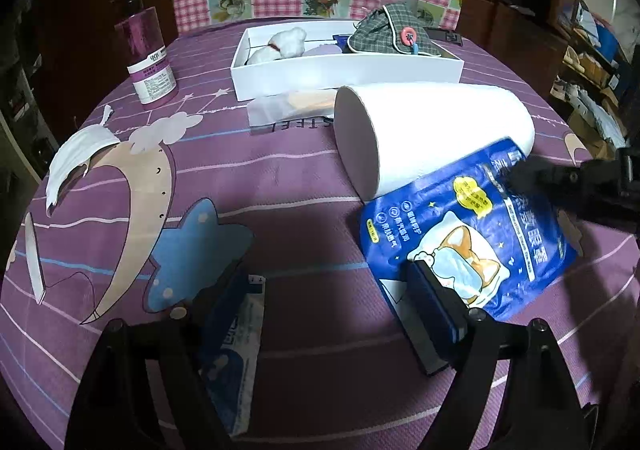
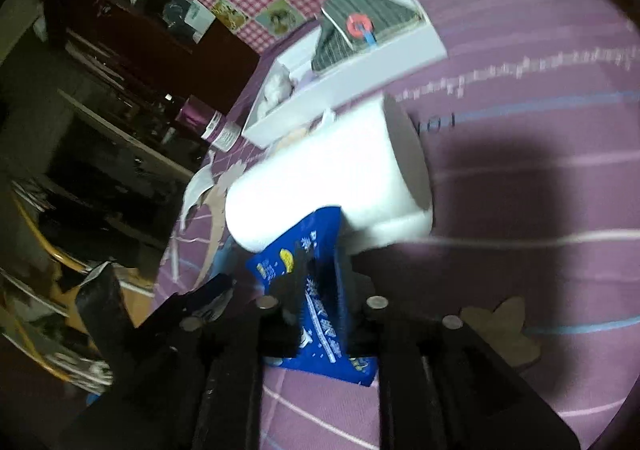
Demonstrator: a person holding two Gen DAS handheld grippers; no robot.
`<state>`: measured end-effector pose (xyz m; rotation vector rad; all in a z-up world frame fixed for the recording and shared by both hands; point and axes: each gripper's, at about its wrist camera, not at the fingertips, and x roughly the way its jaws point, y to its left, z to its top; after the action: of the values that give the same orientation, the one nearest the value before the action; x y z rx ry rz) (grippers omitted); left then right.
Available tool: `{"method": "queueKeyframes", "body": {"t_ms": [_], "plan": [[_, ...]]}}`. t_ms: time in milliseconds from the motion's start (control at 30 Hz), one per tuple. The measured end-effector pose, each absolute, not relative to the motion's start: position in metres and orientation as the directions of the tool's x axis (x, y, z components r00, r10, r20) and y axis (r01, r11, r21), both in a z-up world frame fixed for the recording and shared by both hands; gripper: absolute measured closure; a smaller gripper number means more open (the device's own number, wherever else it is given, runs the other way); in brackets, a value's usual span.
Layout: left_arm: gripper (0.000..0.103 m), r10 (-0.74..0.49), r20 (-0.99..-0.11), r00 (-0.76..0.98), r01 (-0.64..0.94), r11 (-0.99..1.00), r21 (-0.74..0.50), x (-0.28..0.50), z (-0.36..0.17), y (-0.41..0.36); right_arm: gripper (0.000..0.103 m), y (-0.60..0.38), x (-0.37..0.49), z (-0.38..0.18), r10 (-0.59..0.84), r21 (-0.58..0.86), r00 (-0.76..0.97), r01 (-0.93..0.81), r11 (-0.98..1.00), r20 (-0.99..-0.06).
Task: Organize soft objects
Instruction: 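Lift the blue packet with the right tool and hold it up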
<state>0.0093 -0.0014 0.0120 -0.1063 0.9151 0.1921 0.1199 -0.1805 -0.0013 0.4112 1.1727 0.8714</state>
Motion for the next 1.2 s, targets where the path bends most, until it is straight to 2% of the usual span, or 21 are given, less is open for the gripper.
{"method": "queueKeyframes", "body": {"t_ms": [100, 367, 433, 500, 567, 600, 633, 733, 767, 933, 1000, 1067, 1200], "plan": [[0.02, 0.12, -0.796, 0.594, -0.211, 0.978, -0.009, 0.009, 0.012, -0.001, 0.058, -0.172, 0.117, -0.006, 0.757, 0.677, 0.089, -0.388, 0.625, -0.648], [0.02, 0.138, -0.795, 0.59, -0.238, 0.971, -0.008, 0.01, 0.012, 0.003, 0.055, -0.154, 0.104, -0.001, 0.733, 0.615, 0.111, -0.469, 0.634, -0.671], [0.02, 0.139, -0.795, 0.59, -0.238, 0.971, -0.007, 0.01, 0.012, 0.003, 0.045, -0.152, 0.101, 0.0, 0.744, 0.62, 0.109, -0.482, 0.62, -0.66], [0.02, 0.139, -0.795, 0.59, -0.238, 0.971, -0.008, 0.01, 0.012, 0.004, 0.044, -0.15, 0.096, 0.006, 0.791, 0.659, 0.086, -0.504, 0.559, -0.605], [0.019, 0.139, -0.795, 0.59, -0.238, 0.971, -0.007, 0.01, 0.012, 0.004, 0.044, -0.149, 0.091, 0.012, 0.875, 0.753, -0.002, -0.51, 0.416, -0.485], [0.02, 0.138, -0.795, 0.59, -0.238, 0.971, -0.008, 0.01, 0.012, 0.003, 0.044, -0.148, 0.089, 0.013, 0.891, 0.773, -0.022, -0.508, 0.38, -0.453], [0.019, 0.139, -0.795, 0.59, -0.239, 0.971, -0.007, 0.01, 0.012, 0.003, 0.042, -0.145, 0.087, 0.015, 0.886, 0.766, -0.026, -0.515, 0.385, -0.463], [0.019, 0.139, -0.795, 0.59, -0.238, 0.971, -0.008, 0.01, 0.012, 0.003, 0.041, -0.133, 0.086, 0.009, 0.75, 0.619, 0.066, -0.519, 0.589, -0.659], [0.019, 0.138, -0.795, 0.59, -0.239, 0.971, -0.008, 0.01, 0.012, 0.004, 0.041, -0.134, 0.088, 0.005, 0.712, 0.585, 0.107, -0.492, 0.644, -0.694], [0.02, 0.138, -0.795, 0.59, -0.238, 0.971, -0.008, 0.01, 0.012, 0.003, 0.043, -0.152, 0.097, 0.01, 0.755, 0.631, 0.183, -0.445, 0.635, -0.63], [0.02, 0.138, -0.795, 0.59, -0.239, 0.971, -0.008, 0.01, 0.012, 0.003, 0.043, -0.151, 0.099, 0.008, 0.765, 0.654, 0.134, -0.44, 0.616, -0.63], [0.02, 0.138, -0.795, 0.59, -0.239, 0.971, -0.009, 0.01, 0.012, 0.004, 0.049, -0.149, 0.099, 0.004, 0.772, 0.678, 0.091, -0.422, 0.602, -0.629], [0.02, 0.137, -0.795, 0.59, -0.238, 0.971, -0.009, 0.01, 0.012, 0.004, 0.074, -0.148, 0.097, -0.002, 0.734, 0.644, 0.068, -0.43, 0.632, -0.675]]}}
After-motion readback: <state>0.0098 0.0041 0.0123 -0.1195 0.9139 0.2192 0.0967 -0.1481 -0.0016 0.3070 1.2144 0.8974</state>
